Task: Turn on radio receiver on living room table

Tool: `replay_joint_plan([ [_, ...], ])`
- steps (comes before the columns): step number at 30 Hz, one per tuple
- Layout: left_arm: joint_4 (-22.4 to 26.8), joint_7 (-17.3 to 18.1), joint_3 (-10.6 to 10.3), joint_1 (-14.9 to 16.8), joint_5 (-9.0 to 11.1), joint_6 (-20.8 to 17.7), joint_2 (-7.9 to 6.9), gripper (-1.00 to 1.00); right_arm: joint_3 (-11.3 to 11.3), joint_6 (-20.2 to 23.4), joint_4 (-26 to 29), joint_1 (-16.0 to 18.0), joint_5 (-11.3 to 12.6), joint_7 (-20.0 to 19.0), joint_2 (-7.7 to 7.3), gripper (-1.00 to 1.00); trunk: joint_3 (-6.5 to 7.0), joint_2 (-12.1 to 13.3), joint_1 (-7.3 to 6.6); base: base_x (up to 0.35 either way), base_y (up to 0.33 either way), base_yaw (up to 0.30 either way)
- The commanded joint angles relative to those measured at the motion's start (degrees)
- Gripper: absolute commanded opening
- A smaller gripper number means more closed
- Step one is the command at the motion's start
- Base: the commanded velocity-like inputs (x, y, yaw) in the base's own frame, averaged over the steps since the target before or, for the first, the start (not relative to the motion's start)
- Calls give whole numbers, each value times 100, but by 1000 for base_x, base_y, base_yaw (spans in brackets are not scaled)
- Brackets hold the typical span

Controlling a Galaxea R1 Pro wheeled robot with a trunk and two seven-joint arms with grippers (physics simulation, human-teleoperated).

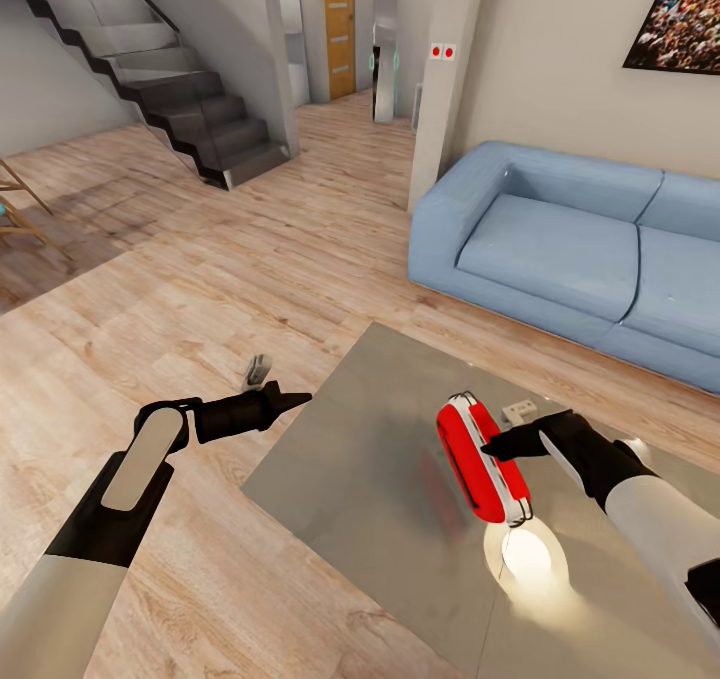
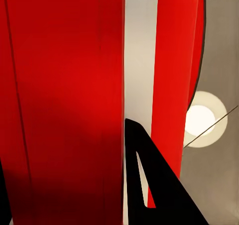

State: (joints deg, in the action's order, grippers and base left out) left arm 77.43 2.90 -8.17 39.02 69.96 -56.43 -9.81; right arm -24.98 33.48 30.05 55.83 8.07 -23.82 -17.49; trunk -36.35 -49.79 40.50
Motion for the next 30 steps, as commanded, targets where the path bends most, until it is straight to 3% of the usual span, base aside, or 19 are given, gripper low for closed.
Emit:
replay_joint_plan([
  [1, 0, 0, 0, 0, 0, 0, -1, -100, 2, 1, 1, 2, 10, 0, 0, -100, 0, 0, 0, 0, 0, 0],
  [7, 0, 0, 0, 0, 0, 0, -1, -100, 2, -1, -11, 2, 10, 0, 8, -100, 0, 0, 0, 0, 0, 0],
  [11, 0, 0, 0, 0, 0, 0, -3, -100, 4, -71, -34, -2, 4, 15, 172, -100, 0, 0, 0, 0, 0, 0],
  [16, 0, 0, 0, 0, 0, 0, -3, -100, 2, -198, -162, 3, 2, 42, 219, -100, 0, 0, 0, 0, 0, 0],
  [17, 0, 0, 0, 0, 0, 0, -3, -100, 2, -206, -170, 3, 2, 43, 219, 100, 0, 0, 0, 0, 0, 0],
  [30, 0, 0, 0, 0, 0, 0, -3, -100, 2, -219, -184, 3, 0, 44, 211, 100, 0, 0, 0, 0, 0, 0],
])
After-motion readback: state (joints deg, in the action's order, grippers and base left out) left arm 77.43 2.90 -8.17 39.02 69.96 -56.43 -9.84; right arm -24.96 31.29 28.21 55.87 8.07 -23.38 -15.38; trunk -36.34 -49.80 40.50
